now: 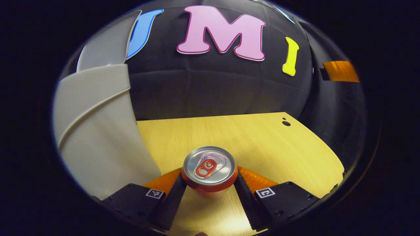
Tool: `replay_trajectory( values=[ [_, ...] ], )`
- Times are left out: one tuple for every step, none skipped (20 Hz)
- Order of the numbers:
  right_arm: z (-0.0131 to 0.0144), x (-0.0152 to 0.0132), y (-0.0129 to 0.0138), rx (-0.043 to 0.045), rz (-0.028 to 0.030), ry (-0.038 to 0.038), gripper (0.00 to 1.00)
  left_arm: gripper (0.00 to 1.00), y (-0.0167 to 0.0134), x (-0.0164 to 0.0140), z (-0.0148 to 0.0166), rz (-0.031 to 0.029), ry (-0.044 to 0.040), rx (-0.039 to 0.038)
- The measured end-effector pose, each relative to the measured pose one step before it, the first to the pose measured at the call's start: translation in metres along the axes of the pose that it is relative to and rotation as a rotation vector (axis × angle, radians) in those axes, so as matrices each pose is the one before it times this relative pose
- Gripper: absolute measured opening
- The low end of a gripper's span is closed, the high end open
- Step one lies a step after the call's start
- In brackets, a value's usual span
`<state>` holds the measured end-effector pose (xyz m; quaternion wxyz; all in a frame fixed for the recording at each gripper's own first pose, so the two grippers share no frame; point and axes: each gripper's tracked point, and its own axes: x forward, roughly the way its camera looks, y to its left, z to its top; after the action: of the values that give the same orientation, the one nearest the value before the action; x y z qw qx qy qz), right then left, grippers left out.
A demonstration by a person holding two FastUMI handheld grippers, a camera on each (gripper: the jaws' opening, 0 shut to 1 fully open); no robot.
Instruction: Press the lid of the desktop garbage bin to open it, pick up the crumpled paper on the desktop and throw it into the bin, then pick up the pop can on the desktop and drop it into the bin, and finally close the garbage bin lid.
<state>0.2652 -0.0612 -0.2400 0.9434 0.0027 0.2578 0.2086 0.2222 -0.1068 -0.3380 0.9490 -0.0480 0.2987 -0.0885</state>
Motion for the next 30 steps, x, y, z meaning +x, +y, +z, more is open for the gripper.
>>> replay_trajectory(
  values=[
    [0.00255,-0.00299,0.00202,0.00159,-0.00436,-0.00735,0.98,0.86,-0.0003,-0.01029,0.01232,-0.0077,-0.03091,0.00626],
    [0.0028,-0.00364,0.00268,0.00318,-0.00386,-0.00826,0.98,0.86,-0.00179,-0.01214,0.01357,-0.00939,-0.01791,0.00311],
    [0.00352,-0.00438,0.0032,0.00406,-0.00238,-0.01095,0.98,0.85,-0.0021,-0.01019,0.01457,-0.00687,-0.02417,0.00025],
    [0.0042,-0.00436,0.00373,0.00449,-0.00455,-0.01047,0.98,0.85,-0.00043,-0.01111,0.0137,-0.00464,-0.01948,-0.00195],
    [0.00153,-0.00551,0.00256,0.00332,-0.00275,-0.00927,0.98,0.86,-0.00118,-0.00882,0.01552,-0.00314,-0.02778,0.00171],
    [0.00403,-0.00658,0.00299,0.00227,-0.00288,-0.01179,0.98,0.85,0.0024,-0.0079,0.01816,0.00343,-0.03957,0.0087],
    [0.0052,-0.00672,0.0046,-0.00083,-0.00228,-0.01586,0.98,0.85,0.0059,-0.00781,0.01507,0.00815,-0.02725,0.01387],
    [0.00569,-0.00616,0.00259,-0.00415,-0.00273,-0.01743,0.98,0.84,0.00613,-0.01064,0.01488,0.00579,-0.02803,0.01744],
    [0.00457,-0.00672,0.00153,-0.00575,-0.00414,-0.01378,0.98,0.84,0.00711,-0.00782,0.01333,0.01044,-0.01646,0.01593],
    [0.00444,-0.00636,0.00143,-0.00713,-0.00435,-0.01077,0.98,0.84,0.00929,-0.00831,0.01381,0.01358,-0.01696,0.01284],
    [0.00381,-0.0067,0.00248,-0.00785,-0.00436,-0.0122,0.98,0.83,0.01167,-0.00934,0.01317,0.01884,-0.01315,0.00439],
    [0.0051,-0.00599,0.00219,-0.00571,-0.00489,-0.01302,0.98,0.83,0.0136,-0.00673,0.01116,0.01783,-0.00798,-0.00706],
    [0.00394,-0.0051,0.00189,-0.00385,-0.00424,-0.01109,0.98,0.83,0.01482,-0.00718,0.00876,0.0215,-0.00758,-0.01474],
    [0.00169,-0.0037,0.00127,-0.00007,-0.00399,-0.00919,0.98,0.84,0.01459,-0.00211,0.00916,0.02171,-0.00271,-0.01449],
    [0.00162,-0.00322,0.00243,0.00077,-0.00162,-0.00599,0.98,0.83,0.01867,-0.00426,0.01055,0.03055,-0.01459,-0.00573],
    [0.0008,-0.00427,0.00361,-0.00076,-0.00103,-0.0064,0.98,0.83,0.0183,-0.00211,0.00918,0.03132,-0.01369,0.00665],
    [-0.0016,-0.00494,0.00329,-0.0015,-0.00141,-0.00231,0.98,0.83,0.02093,0.00082,0.00483,0.0304,-0.00919,0.02187],
    [-0.00168,-0.0034,0.00281,-0.00042,-0.00273,0.00199,0.98,0.83,0.01948,0.00022,-0.00108,0.03292,0.00802,0.03055],
    [-0.00221,-0.0032,0.00164,0.00228,-0.00126,0.00213,0.98,0.83,0.01838,-0.00101,-0.00992,0.02581,0.02519,0.02308],
    [-0.00163,-0.00244,0.00132,0.00465,-0.00063,0.0006,0.98,0.83,0.01123,0.00279,-0.00917,0.01779,0.02656,0.00995],
    [-0.0019,-0.00244,0.00178,0.00405,-0.00151,0.00163,0.98,0.84,0.00572,0.00513,-0.01084,0.00514,0.02732,-0.00759],
    [-0.00157,-0.00339,0.00005,0.00237,-0.00386,0.00204,0.98,0.84,0.00368,0.0032,-0.00844,0.00025,0.02544,-0.01571],
    [-0.00196,-0.00314,-0.00045,0.00131,-0.00406,0.00391,0.98,0.83,0.0043,0.00344,-0.0084,0.00053,0.01627,-0.01243],
    [-0.00208,-0.00241,-0.00139,0.00097,-0.00571,0.00553,0.98,0.84,0.00166,0.00329,-0.00671,-0.00067,0.01969,-0.00663],
    [-0.00243,-0.00306,-0.00253,0.00191,-0.00548,0.00423,0.98,0.85,0.00004,0.00184,-0.00628,0.00036,0.01196,-0.00108],
    [-0.00138,-0.00195,-0.00271,0.00399,-0.00587,0.00346,0.98,0.86,0.00028,0.00276,-0.00326,-0.00079,0.00781,0.00325],
    [-0.00165,-0.00225,-0.00246,0.00567,-0.00384,0.00267,0.98,0.87,-0.00103,0.00185,-0.00296,0.00026,0.00541,0.00237],
    [-0.00162,-0.00143,-0.00252,0.00629,-0.00559,0.00373,0.98,0.88,0.00027,0.00105,0.00099,0.00433,-0.0043,-0.00286],
    [-0.00205,-0.00103,-0.00334,0.00629,-0.00528,0.00327,0.98,0.88,0.00129,-0.00105,0.00347,0.00512,-0.012,-0.00575],
    [-0.0005,-0.0009,-0.00223,0.00662,-0.00492,0.00155,0.98,0.93,0.0,-0.0007,0.00524,0.00204,-0.01709,-0.00381]
  ],
)
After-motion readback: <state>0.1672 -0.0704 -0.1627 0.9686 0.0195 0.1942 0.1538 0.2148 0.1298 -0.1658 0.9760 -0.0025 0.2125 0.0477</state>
